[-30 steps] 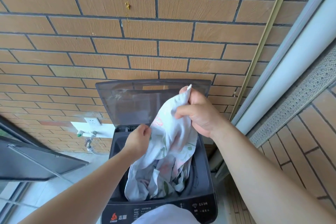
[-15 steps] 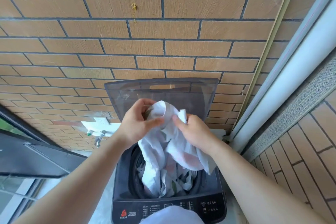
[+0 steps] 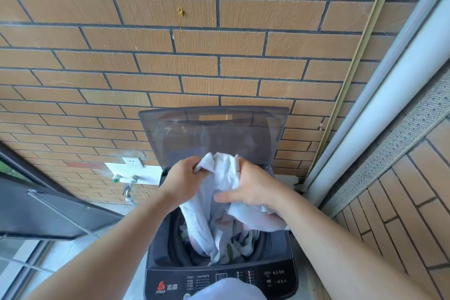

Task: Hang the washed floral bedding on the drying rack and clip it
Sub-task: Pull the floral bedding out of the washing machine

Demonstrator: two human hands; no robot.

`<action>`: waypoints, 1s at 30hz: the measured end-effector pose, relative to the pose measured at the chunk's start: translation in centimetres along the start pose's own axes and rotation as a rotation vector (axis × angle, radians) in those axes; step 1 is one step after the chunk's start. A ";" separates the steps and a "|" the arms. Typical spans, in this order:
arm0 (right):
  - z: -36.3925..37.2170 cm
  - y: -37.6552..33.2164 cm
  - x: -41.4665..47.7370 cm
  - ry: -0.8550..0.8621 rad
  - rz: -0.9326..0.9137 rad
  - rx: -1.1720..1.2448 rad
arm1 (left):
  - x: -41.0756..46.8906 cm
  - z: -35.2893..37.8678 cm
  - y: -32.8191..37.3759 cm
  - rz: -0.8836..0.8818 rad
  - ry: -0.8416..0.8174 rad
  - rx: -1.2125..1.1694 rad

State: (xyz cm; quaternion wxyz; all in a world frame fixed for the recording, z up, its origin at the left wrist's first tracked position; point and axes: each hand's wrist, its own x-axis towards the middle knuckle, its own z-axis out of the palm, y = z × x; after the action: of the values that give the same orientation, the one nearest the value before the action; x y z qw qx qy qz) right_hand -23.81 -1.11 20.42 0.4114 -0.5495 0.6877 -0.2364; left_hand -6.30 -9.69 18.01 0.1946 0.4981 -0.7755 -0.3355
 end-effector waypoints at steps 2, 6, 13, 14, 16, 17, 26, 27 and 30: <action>0.4 0.7 0.2 0.026 0.060 -0.063 | -0.4 -0.4 0.9 0.049 -0.005 -0.058; 0.3 1.4 0.4 0.185 0.137 0.171 | -1.2 -0.9 1.4 0.012 -0.012 -0.182; -0.3 -0.5 0.2 0.359 0.021 0.366 | -2.1 2.1 -3.2 -0.214 -0.263 0.219; -0.1 -0.5 0.2 0.352 0.000 0.332 | -2.3 2.5 -3.5 -0.244 -0.288 0.240; 0.4 -0.1 0.2 0.318 -0.030 0.243 | -2.3 2.8 -3.3 -0.256 -0.286 0.219; 0.5 0.1 0.3 0.286 -0.037 0.213 | -2.1 2.7 -3.0 -0.231 -0.261 0.201; 1.5 2.1 -1.3 -0.076 -0.011 0.158 | 0.0 -3.3 7.5 0.040 0.133 -0.090; 1.6 1.9 -1.2 -0.006 -0.009 0.212 | 0.0 -3.7 7.9 0.058 0.132 -0.117; 1.0 0.8 -1.0 0.206 0.005 0.390 | -0.2 -3.4 6.8 0.039 0.066 -0.162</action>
State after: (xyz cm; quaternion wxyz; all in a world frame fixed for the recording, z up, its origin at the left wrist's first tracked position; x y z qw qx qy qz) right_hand -23.39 0.19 19.50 0.4382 -0.4309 0.6685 -0.4188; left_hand -8.40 -8.71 25.28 0.2662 0.4762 -0.7486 -0.3768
